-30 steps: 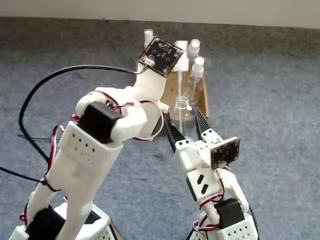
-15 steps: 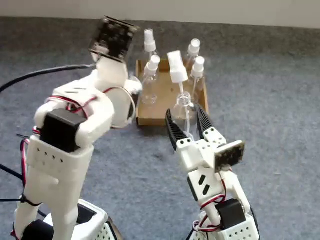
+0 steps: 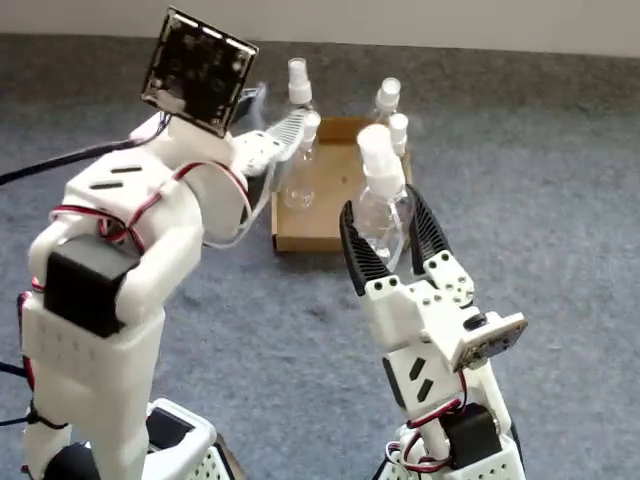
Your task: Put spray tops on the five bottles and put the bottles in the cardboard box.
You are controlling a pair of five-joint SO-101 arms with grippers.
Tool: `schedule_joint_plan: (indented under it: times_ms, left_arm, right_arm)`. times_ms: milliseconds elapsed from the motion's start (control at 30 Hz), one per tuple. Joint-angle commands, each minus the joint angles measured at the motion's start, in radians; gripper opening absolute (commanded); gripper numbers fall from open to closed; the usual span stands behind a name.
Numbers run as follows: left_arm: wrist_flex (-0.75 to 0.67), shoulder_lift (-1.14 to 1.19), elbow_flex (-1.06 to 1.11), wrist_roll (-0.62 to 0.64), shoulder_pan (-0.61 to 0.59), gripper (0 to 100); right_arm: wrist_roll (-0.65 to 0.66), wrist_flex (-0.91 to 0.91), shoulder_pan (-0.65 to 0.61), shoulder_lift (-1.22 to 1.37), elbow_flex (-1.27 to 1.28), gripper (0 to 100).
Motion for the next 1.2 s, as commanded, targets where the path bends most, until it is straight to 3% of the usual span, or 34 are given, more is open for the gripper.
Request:
schedule_joint_plan:
  times_ms: [0, 133, 433, 567, 767, 1167]
  left_arm:
    - [-0.018, 0.007, -0.113, -0.011, 0.127, 17]
    - [-0.017, 0.047, -0.157, -0.011, 0.211, 17]
    - [0.003, 0.076, -0.157, -0.046, 0.312, 17]
    - [0.005, 0.07, -0.151, -0.061, 0.302, 17]
    - [0.003, 0.071, -0.171, -0.057, 0.193, 17]
    - [-0.003, 0.113, -0.268, -0.061, 0.191, 17]
  right_arm:
    - [-0.009, -0.019, 0.01, -0.008, -0.008, 3.0]
    - [-0.009, -0.018, 0.01, -0.008, -0.008, 11.3]
    - [-0.009, 0.048, 0.01, -0.008, -0.008, 11.9]
    - [-0.009, 0.085, 0.01, -0.008, -0.008, 11.9]
    - [-0.009, 0.096, 0.01, -0.008, -0.01, 11.9]
    - [0.0, 0.142, -0.11, -0.008, -0.008, 10.0]
